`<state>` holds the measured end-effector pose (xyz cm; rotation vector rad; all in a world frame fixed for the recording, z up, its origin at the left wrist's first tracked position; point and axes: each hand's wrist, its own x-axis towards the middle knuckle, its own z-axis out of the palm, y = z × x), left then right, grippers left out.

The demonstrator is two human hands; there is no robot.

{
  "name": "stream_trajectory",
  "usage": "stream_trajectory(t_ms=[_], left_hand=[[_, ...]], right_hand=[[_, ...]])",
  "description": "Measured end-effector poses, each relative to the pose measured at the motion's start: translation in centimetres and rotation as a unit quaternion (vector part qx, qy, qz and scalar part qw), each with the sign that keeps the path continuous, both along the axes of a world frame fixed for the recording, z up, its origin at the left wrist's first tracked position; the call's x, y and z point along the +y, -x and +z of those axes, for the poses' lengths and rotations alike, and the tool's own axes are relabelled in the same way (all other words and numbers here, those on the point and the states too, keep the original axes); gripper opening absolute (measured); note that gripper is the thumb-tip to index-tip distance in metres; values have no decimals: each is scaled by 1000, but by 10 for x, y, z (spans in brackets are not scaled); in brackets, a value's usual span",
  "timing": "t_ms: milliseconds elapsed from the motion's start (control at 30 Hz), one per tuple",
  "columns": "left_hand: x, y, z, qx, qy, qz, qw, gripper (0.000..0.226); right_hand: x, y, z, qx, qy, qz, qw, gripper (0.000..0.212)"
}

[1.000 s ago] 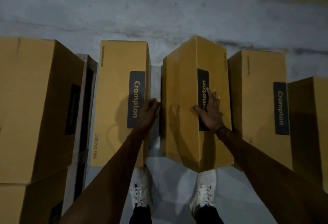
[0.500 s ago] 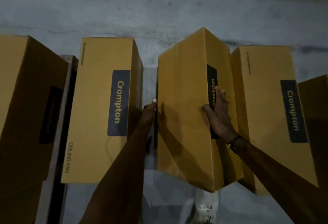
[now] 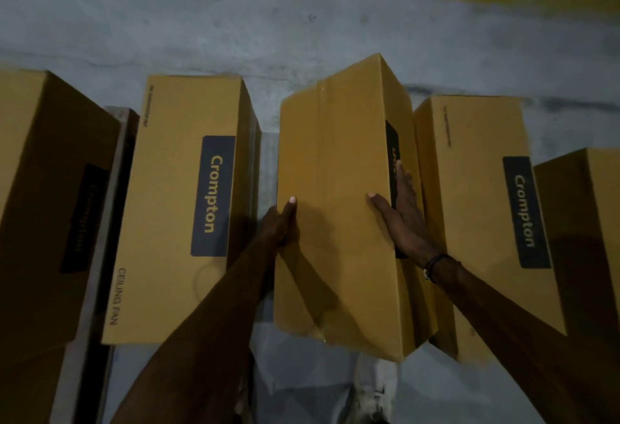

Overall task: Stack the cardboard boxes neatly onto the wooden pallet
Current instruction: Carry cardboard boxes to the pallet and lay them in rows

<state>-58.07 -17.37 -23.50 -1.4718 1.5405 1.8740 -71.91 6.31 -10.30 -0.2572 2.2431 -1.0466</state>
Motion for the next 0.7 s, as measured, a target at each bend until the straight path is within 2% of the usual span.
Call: stream_trajectory(t_ms=[67, 200, 300, 433, 567, 700], left_hand=[[-3, 3, 40, 6, 15, -7, 1000, 139], [-3, 20, 145, 30, 68, -12, 997, 97], [-7, 34, 212, 56, 112, -30, 992, 89], [-6, 47, 320, 161, 148, -31, 975, 51], [-5, 42, 432, 182, 189, -37, 964, 67], [-4, 10, 544, 184, 226, -15, 956, 57]], right_hand=[[1, 3, 21, -1, 16, -1, 1000, 92], [8, 13, 83, -15, 61, -17, 998, 96], [13, 24, 146, -26, 97, -41, 994, 94], [19, 35, 242, -35, 139, -67, 987, 87], [22, 41, 343, -30, 179, -70, 981, 76], [17, 30, 441, -35, 220, -46, 974, 75]])
